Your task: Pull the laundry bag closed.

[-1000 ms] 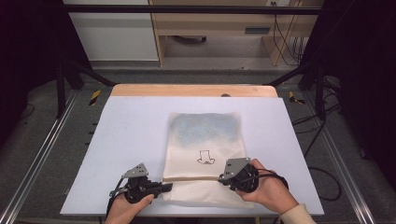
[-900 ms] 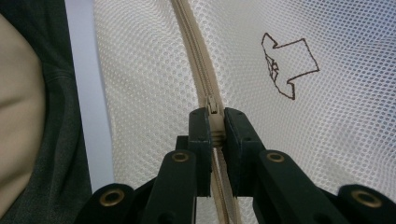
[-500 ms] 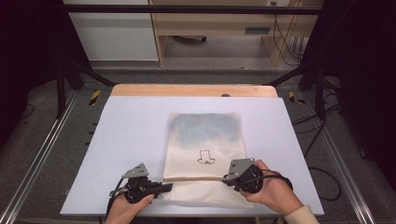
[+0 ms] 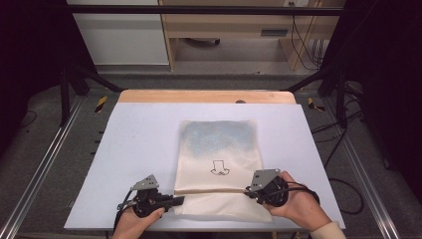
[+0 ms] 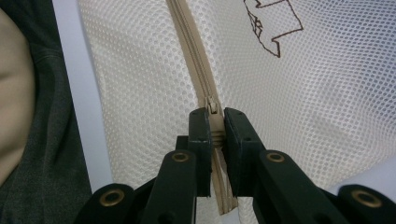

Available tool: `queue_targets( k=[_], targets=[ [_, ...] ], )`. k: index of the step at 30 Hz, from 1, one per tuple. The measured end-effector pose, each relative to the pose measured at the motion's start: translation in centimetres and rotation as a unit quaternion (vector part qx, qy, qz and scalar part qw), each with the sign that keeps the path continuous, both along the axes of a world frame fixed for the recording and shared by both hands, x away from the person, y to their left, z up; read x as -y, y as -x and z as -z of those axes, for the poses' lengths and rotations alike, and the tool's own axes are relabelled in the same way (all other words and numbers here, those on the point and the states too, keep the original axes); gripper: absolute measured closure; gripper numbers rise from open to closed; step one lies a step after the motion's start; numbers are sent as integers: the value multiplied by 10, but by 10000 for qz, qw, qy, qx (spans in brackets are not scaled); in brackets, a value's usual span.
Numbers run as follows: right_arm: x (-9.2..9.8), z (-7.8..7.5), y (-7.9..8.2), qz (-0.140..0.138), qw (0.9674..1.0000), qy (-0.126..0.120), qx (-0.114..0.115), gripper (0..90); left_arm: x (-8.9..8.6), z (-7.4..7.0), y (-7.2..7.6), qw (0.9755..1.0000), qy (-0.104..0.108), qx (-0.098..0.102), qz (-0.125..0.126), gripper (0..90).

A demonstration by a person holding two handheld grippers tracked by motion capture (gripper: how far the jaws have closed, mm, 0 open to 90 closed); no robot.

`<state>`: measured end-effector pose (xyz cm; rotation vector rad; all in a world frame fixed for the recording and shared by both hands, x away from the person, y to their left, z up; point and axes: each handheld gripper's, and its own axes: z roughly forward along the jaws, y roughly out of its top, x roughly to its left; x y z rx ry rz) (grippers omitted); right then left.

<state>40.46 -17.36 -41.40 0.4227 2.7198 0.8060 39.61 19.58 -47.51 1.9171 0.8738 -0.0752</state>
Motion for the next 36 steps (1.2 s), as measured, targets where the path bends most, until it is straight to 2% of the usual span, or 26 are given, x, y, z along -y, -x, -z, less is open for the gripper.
queue_targets(
  k=[36],
  targets=[
    [17, 4, 3, 133, 9999, 18, -55, 820, -1, 0, -1, 10000, -59, 32, -35, 829]
  ],
)
